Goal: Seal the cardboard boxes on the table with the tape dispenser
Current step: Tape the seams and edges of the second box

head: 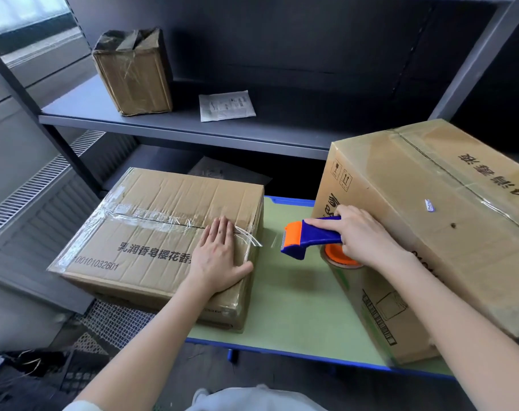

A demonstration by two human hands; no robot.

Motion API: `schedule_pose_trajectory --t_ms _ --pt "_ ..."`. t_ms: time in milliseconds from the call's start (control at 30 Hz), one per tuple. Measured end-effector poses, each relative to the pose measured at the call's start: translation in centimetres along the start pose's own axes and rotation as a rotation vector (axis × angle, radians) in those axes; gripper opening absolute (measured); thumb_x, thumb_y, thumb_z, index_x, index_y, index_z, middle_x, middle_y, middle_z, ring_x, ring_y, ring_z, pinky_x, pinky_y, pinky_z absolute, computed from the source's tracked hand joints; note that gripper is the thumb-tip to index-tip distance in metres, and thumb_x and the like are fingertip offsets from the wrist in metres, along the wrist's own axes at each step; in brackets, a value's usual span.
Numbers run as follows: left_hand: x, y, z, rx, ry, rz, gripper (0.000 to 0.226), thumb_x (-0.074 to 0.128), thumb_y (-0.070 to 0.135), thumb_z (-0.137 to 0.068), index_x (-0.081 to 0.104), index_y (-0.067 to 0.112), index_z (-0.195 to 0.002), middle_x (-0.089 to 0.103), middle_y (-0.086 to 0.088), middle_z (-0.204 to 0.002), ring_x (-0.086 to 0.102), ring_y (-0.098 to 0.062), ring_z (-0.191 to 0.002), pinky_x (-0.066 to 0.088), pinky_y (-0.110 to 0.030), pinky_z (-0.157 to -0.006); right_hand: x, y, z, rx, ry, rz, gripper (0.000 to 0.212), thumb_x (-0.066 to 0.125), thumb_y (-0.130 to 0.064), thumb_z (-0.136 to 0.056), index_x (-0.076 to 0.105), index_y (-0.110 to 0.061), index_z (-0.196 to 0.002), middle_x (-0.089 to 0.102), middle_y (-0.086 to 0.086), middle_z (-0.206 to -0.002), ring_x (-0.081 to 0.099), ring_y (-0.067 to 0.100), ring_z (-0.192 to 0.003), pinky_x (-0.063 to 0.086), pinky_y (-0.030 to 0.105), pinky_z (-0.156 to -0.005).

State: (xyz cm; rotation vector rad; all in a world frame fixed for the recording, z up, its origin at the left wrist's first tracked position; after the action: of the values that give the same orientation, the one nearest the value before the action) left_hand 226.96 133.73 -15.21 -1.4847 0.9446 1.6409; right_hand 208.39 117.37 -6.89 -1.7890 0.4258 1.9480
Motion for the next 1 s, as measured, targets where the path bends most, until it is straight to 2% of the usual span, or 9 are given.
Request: schedule_pose_trajectory --t_ms 67,167,300,400,567,633,733,833,1000 --pt "-0.2 0.6 0.3 0.112 0.053 0.036 0.095 0.011 0.062 -0.071 0.003 0.009 -0.15 -0.003 -0.007 -0.157 -0.012 -0.022 -0.144 -0.009 -0.032 -0.117 0.7 -0.7 -0.3 -0.002 -0.016 0.047 0.068 0.039 -0.01 -0.093 0.022 -0.057 -0.138 0.032 -0.001 -0.091 0.027 0.016 -0.086 0.025 0.025 -0.075" --pt "-0.6 1.6 0.6 0.297 0.1 0.075 0.072 0.032 0.039 -0.081 0.032 0.005 -0.145 0.031 -0.008 -0.151 0.014 -0.024 -0.142 0.001 -0.029 -0.116 1.2 -0.8 -0.6 0.004 -0.042 0.078 0.063 0.039 -0.015 -0.095 0.021 -0.057 -0.138 0.032 -0.001 -0.092 0.026 0.016 -0.085 0.024 0.026 -0.075" --pt "-0.5 1.7 0.4 0.321 0.065 0.122 0.066 0.034 0.036 -0.083 0.038 0.006 -0.142 0.033 -0.007 -0.149 0.019 -0.019 -0.14 0.0 -0.022 -0.115 1.2 -1.6 -1.3 -0.006 -0.058 0.116 0.056 0.035 -0.021 -0.098 0.021 -0.055 -0.14 0.03 0.0 -0.092 0.028 0.018 -0.087 0.022 0.026 -0.076" --pt "-0.3 1.7 0.2 0.324 0.063 0.135 0.065 0.036 0.035 -0.082 0.042 0.008 -0.141 0.036 -0.006 -0.148 0.022 -0.017 -0.139 0.003 -0.022 -0.115 1.4 -2.0 -1.7 -0.006 -0.07 0.125 0.053 0.035 -0.026 -0.099 0.02 -0.053 -0.141 0.03 0.001 -0.094 0.038 0.023 -0.101 0.028 0.03 -0.084" --pt "-0.4 1.7 0.1 0.339 0.113 0.172 0.068 0.03 0.039 -0.081 0.036 0.015 -0.144 0.024 0.001 -0.152 0.011 -0.011 -0.142 -0.001 -0.02 -0.115 2.2 -3.3 -3.4 -0.027 -0.108 0.217 0.05 0.03 -0.022 -0.102 0.02 -0.05 -0.143 0.036 0.005 -0.1 0.04 0.029 -0.112 0.03 0.033 -0.094" --pt "-0.4 1.8 0.0 0.327 0.106 0.161 0.067 0.031 0.039 -0.08 0.041 0.013 -0.142 0.028 0.0 -0.151 0.014 -0.011 -0.141 -0.001 -0.021 -0.115 2.6 -4.2 -4.0 -0.056 -0.117 0.24 0.05 0.031 -0.021 -0.102 0.021 -0.048 -0.143 0.031 0.004 -0.095 0.04 0.029 -0.112 0.03 0.033 -0.094" --pt "-0.4 1.9 0.0 0.319 0.081 0.123 0.065 0.035 0.037 -0.079 0.051 0.009 -0.135 0.04 -0.005 -0.146 0.03 -0.016 -0.138 0.009 -0.025 -0.116 3.1 -5.0 -4.8 -0.078 -0.137 0.234 0.049 0.033 -0.023 -0.102 0.022 -0.048 -0.143 0.028 0.003 -0.093 0.041 0.029 -0.112 0.031 0.033 -0.093" --pt "-0.5 2.0 0.0 0.318 0.066 0.07 0.065 0.035 0.037 -0.079 0.053 0.007 -0.133 0.044 -0.006 -0.144 0.036 -0.018 -0.136 0.021 -0.035 -0.114 3.2 -5.7 -5.6 -0.087 -0.144 0.215 0.046 0.032 -0.027 -0.103 0.024 -0.049 -0.142 0.032 0.004 -0.095 0.041 0.029 -0.112 0.031 0.033 -0.092" --pt "-0.5 2.1 -0.1 0.336 0.069 0.076 0.063 0.039 0.036 -0.074 0.058 0.007 -0.127 0.052 -0.007 -0.137 0.048 -0.021 -0.128 0.034 -0.041 -0.107 3.2 -6.1 -6.6 -0.099 -0.159 0.212 0.043 0.031 -0.031 -0.102 0.027 -0.051 -0.141 0.045 0.007 -0.116 0.039 0.028 -0.119 0.029 0.033 -0.098"
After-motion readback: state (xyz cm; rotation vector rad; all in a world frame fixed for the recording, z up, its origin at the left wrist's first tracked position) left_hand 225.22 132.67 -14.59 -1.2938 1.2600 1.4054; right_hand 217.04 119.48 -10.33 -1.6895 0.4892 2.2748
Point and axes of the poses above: each hand's wrist, its own z-axis away from the middle knuckle, its own x-axis out of the palm, y = z × x, the point moved 5 cm from there along -z, towards the middle knuckle
